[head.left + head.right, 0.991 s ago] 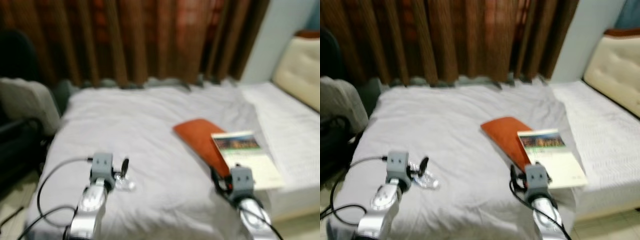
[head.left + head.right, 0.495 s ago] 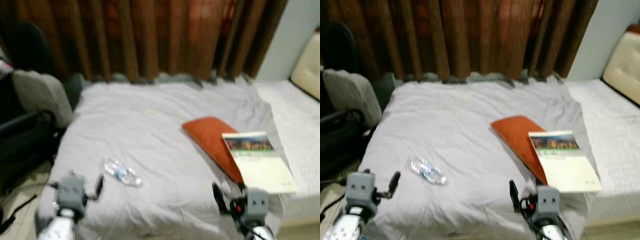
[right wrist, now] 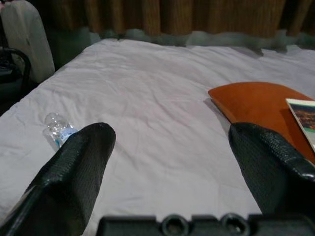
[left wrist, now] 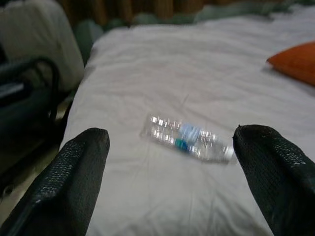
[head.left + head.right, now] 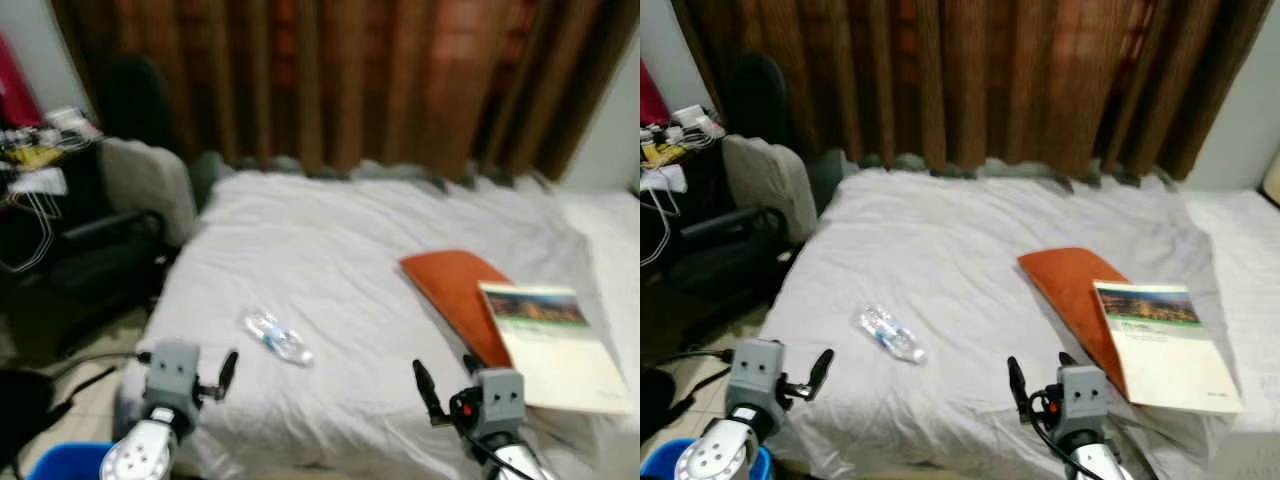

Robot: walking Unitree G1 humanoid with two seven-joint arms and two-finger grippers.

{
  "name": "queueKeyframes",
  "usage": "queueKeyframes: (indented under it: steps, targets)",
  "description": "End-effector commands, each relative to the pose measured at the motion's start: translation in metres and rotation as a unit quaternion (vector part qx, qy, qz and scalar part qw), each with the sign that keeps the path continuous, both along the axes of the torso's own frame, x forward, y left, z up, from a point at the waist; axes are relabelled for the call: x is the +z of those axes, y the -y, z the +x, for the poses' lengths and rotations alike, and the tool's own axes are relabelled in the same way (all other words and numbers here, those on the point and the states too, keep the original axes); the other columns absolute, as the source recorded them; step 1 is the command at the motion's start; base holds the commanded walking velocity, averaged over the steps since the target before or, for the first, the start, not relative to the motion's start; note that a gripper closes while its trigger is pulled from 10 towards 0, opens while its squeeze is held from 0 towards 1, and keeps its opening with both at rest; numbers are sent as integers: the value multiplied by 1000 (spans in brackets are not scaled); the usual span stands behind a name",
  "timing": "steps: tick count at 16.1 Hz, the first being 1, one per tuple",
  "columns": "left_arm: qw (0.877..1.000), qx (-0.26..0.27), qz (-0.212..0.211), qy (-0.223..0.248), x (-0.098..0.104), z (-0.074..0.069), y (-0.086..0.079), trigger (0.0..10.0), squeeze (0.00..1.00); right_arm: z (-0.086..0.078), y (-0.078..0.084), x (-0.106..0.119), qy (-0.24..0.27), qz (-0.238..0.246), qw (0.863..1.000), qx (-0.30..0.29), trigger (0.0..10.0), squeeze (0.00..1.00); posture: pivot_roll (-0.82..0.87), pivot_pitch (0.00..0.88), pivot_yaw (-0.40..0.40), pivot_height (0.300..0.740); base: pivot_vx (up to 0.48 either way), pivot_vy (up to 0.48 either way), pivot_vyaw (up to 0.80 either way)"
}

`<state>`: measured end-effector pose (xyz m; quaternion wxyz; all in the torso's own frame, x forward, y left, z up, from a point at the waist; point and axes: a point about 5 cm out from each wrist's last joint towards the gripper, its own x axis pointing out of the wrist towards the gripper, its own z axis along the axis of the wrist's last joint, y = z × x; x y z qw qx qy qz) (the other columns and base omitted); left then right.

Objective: Clean up the room

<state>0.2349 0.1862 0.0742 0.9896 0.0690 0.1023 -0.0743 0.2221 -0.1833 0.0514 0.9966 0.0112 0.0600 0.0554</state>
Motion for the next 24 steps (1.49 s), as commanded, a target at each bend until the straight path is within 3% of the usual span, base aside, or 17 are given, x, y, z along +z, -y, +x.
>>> queueKeyframes:
  steps: [1,4,7,8,11,13,16,17,20,21,24]
  targets:
    - [1000,-19,11,0,2,10,2,10000,0,4,1,-3,-6,-4,1000,-12,10000,0,57,0,-24,740,307,-368,0]
    - [1000,-25,16,-8,-4,26,3,10000,0,20,-6,-2,-2,9,1000,-16,10000,0,49,0,-15,740,316,-356,0]
    - [1000,-15,6,7,0,31,2,10000,0,30,-13,-4,-1,-4,1000,1,10000,0,40,0,0,740,216,-234,0]
    - [1000,-15,-11,15,2,33,4,10000,0,35,-13,-3,-4,-8,1000,3,10000,0,27,0,1,740,0,0,0]
    - [999,-15,-4,40,13,42,2,10000,0,39,-9,7,14,4,1000,-15,10000,0,29,22,-23,740,0,0,0]
    - [999,-13,22,34,12,31,3,10000,0,26,-2,-5,-6,1,999,-46,10000,0,49,21,20,740,0,0,0]
    - [999,-38,-28,19,5,21,18,10000,0,22,2,-1,7,-9,999,-51,10000,0,8,36,46,740,0,0,0]
    - [999,-34,-28,15,-3,23,23,10000,0,24,3,-1,4,-8,998,-65,10000,0,22,14,15,740,0,0,0]
    - [998,-13,-45,29,-5,37,17,10000,0,30,6,5,13,-40,997,-63,10000,0,16,0,-41,740,0,0,0]
    - [998,-1,-54,20,-12,35,15,10000,0,29,8,7,12,-47,997,-61,10000,0,11,0,-49,740,0,0,0]
    - [997,-19,-70,22,-14,10,19,10000,0,25,7,4,2,-44,999,-32,10000,0,28,0,-62,740,0,0,0]
